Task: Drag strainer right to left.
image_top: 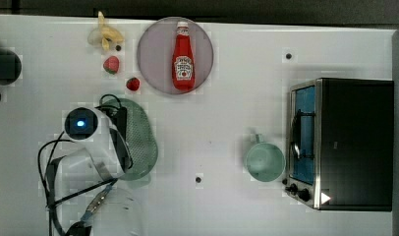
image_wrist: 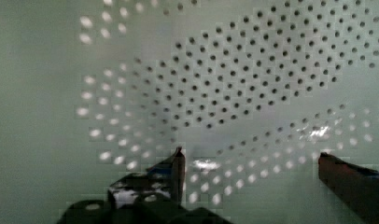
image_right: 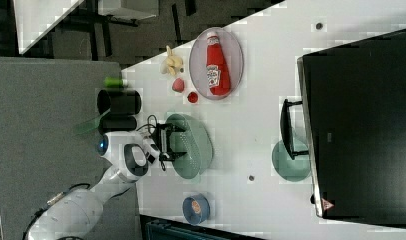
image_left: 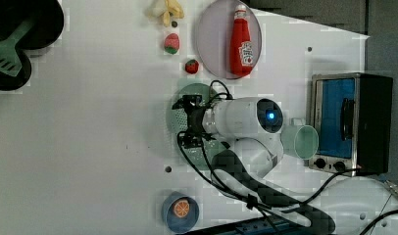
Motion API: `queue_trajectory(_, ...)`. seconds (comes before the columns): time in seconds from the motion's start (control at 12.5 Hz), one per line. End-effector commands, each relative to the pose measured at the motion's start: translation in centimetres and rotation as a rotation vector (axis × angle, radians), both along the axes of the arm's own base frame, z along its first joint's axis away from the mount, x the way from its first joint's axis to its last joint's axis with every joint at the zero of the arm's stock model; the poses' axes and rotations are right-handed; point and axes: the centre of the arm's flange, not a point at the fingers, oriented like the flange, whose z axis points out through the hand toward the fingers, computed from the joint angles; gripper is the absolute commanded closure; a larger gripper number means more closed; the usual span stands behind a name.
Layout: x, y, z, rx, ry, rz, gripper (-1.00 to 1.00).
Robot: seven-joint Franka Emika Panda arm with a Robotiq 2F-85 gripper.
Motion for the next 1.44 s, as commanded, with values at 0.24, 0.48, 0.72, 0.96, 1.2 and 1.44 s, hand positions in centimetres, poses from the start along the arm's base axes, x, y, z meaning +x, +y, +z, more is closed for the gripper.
queue_trajectory(0.24, 0.6, 5.5, 0.8, 0.054, -0.024, -0.041, -1.00)
queue_trajectory(0.48, 0.3, 7.7, 0.9, 0.065, -0.025, -0.054, -1.00)
queue_trajectory(0.72, 0.1, 9.8, 1.1, 0.077, -0.027, -0.098, -1.00)
queue_trajectory(0.96, -0.1, 11.4, 0.7, 0.086, -0.029, -0.080, -1.00)
queue_trajectory(1.2, -0.2, 12.5, 0.7, 0.095, -0.035, -0.067, -1.00)
queue_trajectory(1.44, -0.3, 13.0, 3.6, 0.085, -0.034, -0.014, -1.00)
